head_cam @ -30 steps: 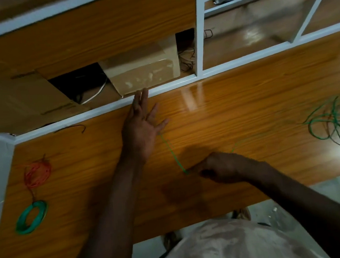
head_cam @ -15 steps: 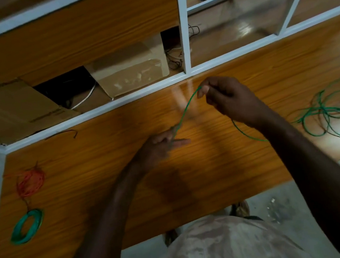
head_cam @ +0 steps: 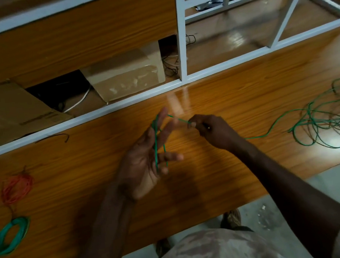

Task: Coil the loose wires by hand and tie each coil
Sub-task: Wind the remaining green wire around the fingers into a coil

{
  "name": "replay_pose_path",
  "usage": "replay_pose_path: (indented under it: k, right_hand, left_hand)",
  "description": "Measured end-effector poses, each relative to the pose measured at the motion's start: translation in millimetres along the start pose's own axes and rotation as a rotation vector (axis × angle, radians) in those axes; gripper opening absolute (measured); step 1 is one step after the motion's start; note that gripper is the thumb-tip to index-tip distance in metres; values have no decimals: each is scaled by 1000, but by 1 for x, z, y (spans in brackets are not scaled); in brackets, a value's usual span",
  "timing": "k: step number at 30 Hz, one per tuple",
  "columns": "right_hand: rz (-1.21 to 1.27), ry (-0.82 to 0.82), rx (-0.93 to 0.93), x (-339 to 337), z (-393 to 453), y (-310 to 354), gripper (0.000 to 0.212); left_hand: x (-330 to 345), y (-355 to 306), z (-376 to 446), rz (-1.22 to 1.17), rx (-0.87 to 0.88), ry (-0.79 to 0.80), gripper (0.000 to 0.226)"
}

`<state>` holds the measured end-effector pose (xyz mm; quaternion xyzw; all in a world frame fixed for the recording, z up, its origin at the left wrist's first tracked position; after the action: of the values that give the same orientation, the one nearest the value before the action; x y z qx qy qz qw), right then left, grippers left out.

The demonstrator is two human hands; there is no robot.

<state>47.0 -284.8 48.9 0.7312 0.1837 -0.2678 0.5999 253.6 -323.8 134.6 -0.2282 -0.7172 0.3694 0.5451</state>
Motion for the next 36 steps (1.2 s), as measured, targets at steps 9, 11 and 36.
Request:
replay_pose_path:
  k: [9, 11, 36]
  right_hand:
    - [86, 420, -112, 78, -37, 50, 39]
    - [105, 509, -141, 85, -45, 62, 41]
    - [1, 94, -37, -3, 11, 19, 16]
  left_hand:
    - [-44, -46, 39, 94, 213, -140, 53]
    - [-61, -50, 42, 188, 200, -174, 50]
    - [-15, 21, 9, -70, 161, 161, 54]
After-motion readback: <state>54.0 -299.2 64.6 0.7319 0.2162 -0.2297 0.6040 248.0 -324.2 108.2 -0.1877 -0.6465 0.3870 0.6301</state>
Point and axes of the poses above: each hand's wrist, its own z-axis towards the middle knuckle, its own x-axis out of the palm, y = z × x, the point moved 8 cm from there along z, towards the middle knuckle, and after that the axes turned 13 degrees about y, right-handed, at the moved point
